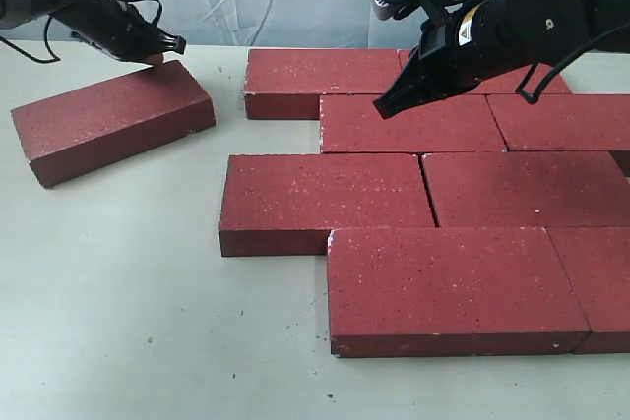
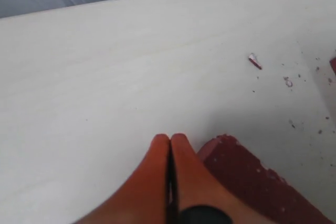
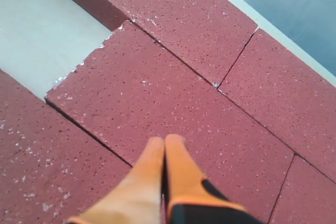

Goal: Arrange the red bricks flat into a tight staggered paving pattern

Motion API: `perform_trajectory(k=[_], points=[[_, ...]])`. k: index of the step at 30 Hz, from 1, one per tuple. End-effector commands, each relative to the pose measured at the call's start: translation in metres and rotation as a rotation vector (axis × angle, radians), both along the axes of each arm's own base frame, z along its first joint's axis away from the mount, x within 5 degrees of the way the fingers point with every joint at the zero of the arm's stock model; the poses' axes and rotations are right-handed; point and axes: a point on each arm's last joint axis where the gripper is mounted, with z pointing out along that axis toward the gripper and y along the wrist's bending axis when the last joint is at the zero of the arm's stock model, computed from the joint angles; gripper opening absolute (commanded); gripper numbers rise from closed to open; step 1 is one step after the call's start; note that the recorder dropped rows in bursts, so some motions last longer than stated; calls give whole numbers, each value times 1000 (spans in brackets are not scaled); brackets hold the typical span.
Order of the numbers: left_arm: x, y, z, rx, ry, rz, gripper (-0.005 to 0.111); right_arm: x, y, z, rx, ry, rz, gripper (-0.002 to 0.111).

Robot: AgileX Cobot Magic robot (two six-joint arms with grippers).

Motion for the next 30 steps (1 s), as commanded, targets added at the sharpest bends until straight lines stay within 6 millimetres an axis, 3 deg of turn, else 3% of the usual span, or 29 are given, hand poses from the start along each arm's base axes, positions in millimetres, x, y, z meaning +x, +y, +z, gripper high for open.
perform_trajectory(k=[1, 9, 17, 19, 25, 30], points=[[-9, -4, 4, 3, 75, -58, 0, 0, -2, -1, 4, -1, -3, -1], [-24, -7, 48, 11, 105, -148, 0, 0, -2, -1, 1, -3, -1, -1], [-32, -7, 70, 13, 108, -185, 0, 0, -1, -1, 6, 0, -4, -1], [-29, 0, 69, 38, 90, -147, 0, 0, -1, -1, 9, 1, -6, -1], [-18, 17, 37, 186, 87, -21, 0, 0, -1, -1, 14, -1, -7, -1], [-10, 17, 15, 177, 69, 2, 0, 0, 0, 0, 23, -10, -7, -1]])
